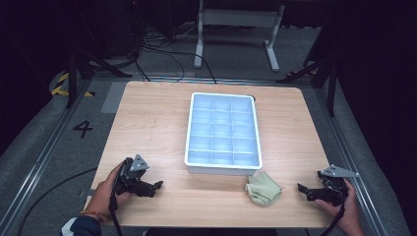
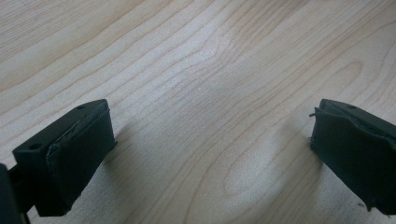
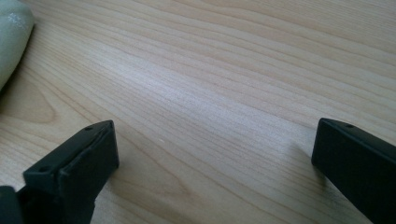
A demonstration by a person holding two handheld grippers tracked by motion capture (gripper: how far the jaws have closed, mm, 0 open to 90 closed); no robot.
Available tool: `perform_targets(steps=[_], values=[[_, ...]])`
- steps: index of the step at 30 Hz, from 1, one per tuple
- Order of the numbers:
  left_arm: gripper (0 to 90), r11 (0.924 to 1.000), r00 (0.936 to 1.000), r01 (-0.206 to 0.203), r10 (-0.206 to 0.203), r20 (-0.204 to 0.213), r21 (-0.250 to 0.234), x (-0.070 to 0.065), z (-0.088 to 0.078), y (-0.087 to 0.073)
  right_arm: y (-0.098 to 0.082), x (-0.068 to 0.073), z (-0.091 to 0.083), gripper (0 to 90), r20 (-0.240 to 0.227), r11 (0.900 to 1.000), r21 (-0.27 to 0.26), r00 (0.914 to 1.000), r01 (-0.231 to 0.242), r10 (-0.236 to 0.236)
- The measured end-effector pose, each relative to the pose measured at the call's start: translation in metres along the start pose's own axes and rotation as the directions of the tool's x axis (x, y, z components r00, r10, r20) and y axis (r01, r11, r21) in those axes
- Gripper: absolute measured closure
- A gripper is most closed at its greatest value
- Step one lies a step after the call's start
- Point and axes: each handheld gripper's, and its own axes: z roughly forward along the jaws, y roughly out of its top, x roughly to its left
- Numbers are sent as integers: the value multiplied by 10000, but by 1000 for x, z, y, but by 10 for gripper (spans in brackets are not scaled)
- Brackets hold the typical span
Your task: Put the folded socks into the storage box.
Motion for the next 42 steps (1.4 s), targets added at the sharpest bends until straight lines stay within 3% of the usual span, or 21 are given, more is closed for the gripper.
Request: perform_targets(steps=[10,15,21,24,27,28,34,42], values=[[2,9997,9995,-223,223,202,-21,5,-3,-4,0,0,0,7,38,10000,7,10000,-36,36],[2,10000,9999,29,-28,130,-31,2,-6,-8,0,1,0,7,32,10000,35,10000,-54,54],[2,10000,10000,10,-10,66,-23,2,-7,-9,1,-2,-1,19,-113,10000,56,9999,80,-79],[0,9999,9999,-111,112,109,-42,3,-7,-8,0,-2,-2,67,-188,9999,-57,9997,155,-156],[0,9999,9999,-104,105,117,-41,3,-7,-8,0,-1,-4,187,-316,9995,-219,9993,212,-219],[0,9999,9999,-100,100,140,-52,3,-7,-8,1,0,-4,173,-444,9994,-246,9987,251,-262],[0,9999,9999,-109,110,123,-49,3,-7,-8,7,8,-9,176,-818,9981,-348,9953,499,-526],[0,9999,9999,-114,115,122,-47,3,-7,-8,24,30,-19,188,-1477,9917,-724,9822,1066,-1163]])
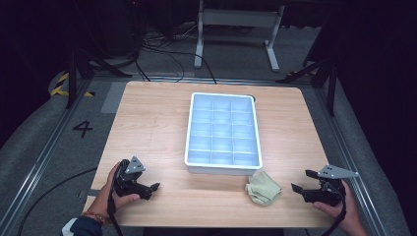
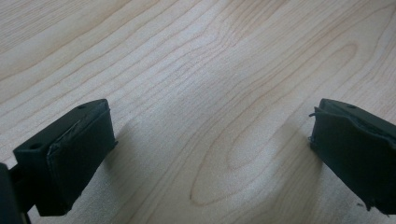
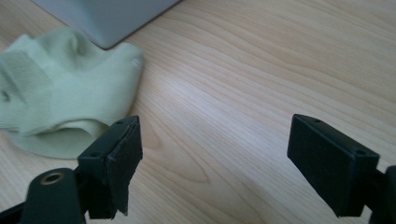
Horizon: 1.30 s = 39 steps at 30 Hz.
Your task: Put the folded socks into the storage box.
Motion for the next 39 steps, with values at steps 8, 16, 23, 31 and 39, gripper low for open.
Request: perform_targets(steps=[8,16,23,31,39], values=[[0,10000,10000,-2,2,15,-5,0,0,0,15,21,2,212,-376,9982,15,9975,604,-603],[0,10000,10000,-12,12,-3,-3,0,0,0,28,39,12,224,-774,9920,199,9894,1244,-1226],[0,10000,10000,-2,2,-6,-2,0,0,0,39,52,22,230,-1076,9853,408,9812,1657,-1605],[0,10000,10000,-9,9,-10,5,0,0,0,47,65,45,241,-1425,9736,897,9702,2100,-1961],[0,10000,10000,-12,12,-7,2,0,0,0,41,68,59,233,-1629,9727,1225,9708,1972,-1763]])
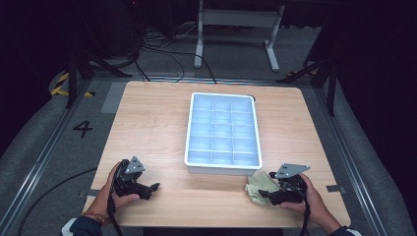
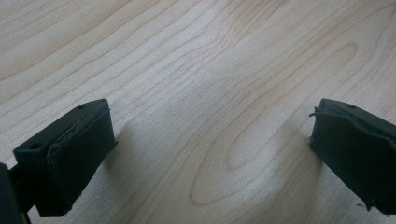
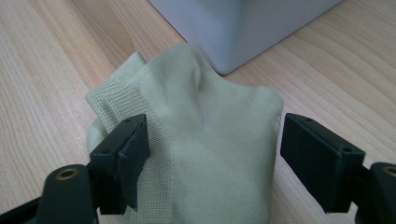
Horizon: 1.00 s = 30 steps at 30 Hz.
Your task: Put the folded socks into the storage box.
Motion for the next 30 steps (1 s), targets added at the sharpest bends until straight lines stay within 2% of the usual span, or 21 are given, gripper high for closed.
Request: perform_targets(steps=[6,10,12,14,16,17,18,22,23,24,25,30], values=[[0,10000,10000,22,-22,28,-9,0,0,0,-5,-4,3,218,-299,9991,-30,9986,-434,433],[0,10000,10000,16,-16,12,3,0,0,0,-6,0,7,217,-871,9997,151,9960,-199,212],[0,10000,10000,17,-17,14,-2,0,0,0,-6,3,7,223,-876,9997,240,9961,47,-26],[0,10000,10000,16,-16,9,4,0,0,0,-5,4,6,318,-1009,9993,288,9947,226,-195],[0,10000,10000,21,-21,11,-1,0,0,0,-4,6,4,466,-1375,9987,269,9898,426,-385],[0,10000,10000,21,-21,11,-1,0,0,0,-4,6,4,466,-1375,9987,269,9898,426,-385],[0,10000,10000,17,-17,13,-1,0,0,0,-4,8,4,561,-1618,9983,232,9856,540,-496],[0,10000,10000,15,-15,13,1,0,0,0,-4,10,2,637,-1844,9973,209,9807,697,-647],[0,10000,10000,18,-18,13,-5,0,0,0,-4,12,2,665,-1781,9957,208,9803,905,-853],[0,10000,10000,18,-18,13,-5,0,0,0,-4,12,2,665,-1781,9957,208,9803,905,-853],[0,10000,10000,15,-15,10,4,0,0,0,-3,16,1,683,-1643,9930,172,9799,1172,-1129],[0,10000,10000,2,-2,11,-4,0,0,0,-4,18,0,701,-1490,9914,92,9806,1304,-1276]])
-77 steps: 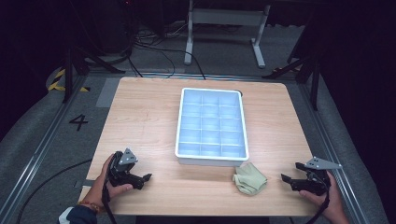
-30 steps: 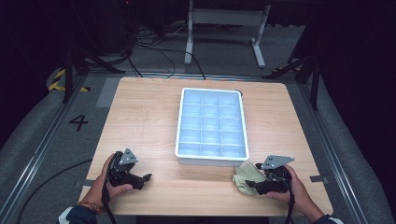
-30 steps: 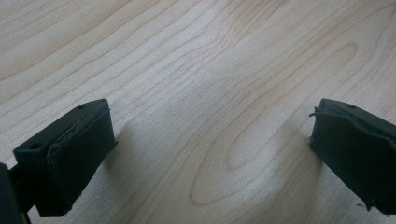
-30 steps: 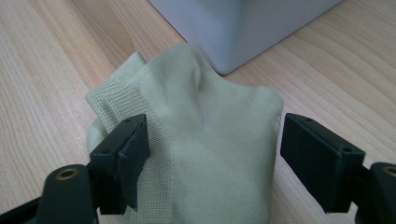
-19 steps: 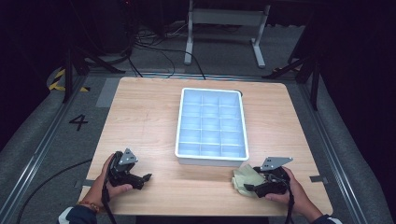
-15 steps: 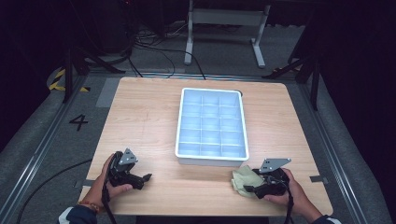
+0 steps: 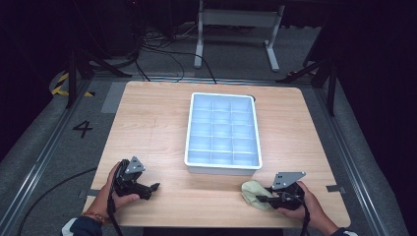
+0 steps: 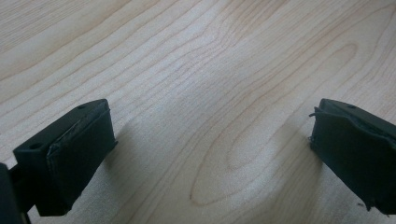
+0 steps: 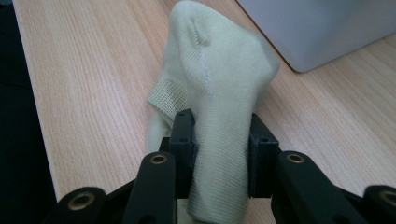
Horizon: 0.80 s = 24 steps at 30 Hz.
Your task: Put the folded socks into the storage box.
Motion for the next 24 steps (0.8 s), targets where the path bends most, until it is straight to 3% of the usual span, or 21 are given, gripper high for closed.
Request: perform_targets(steps=[12,24], values=[[0,10000,10000,-45,45,30,37,0,0,0,-4,5,-13,712,152,9985,-432,9994,333,-326],[0,10000,10000,-51,51,30,37,0,0,0,-8,1,-36,713,369,9919,-1266,9993,141,-95]])
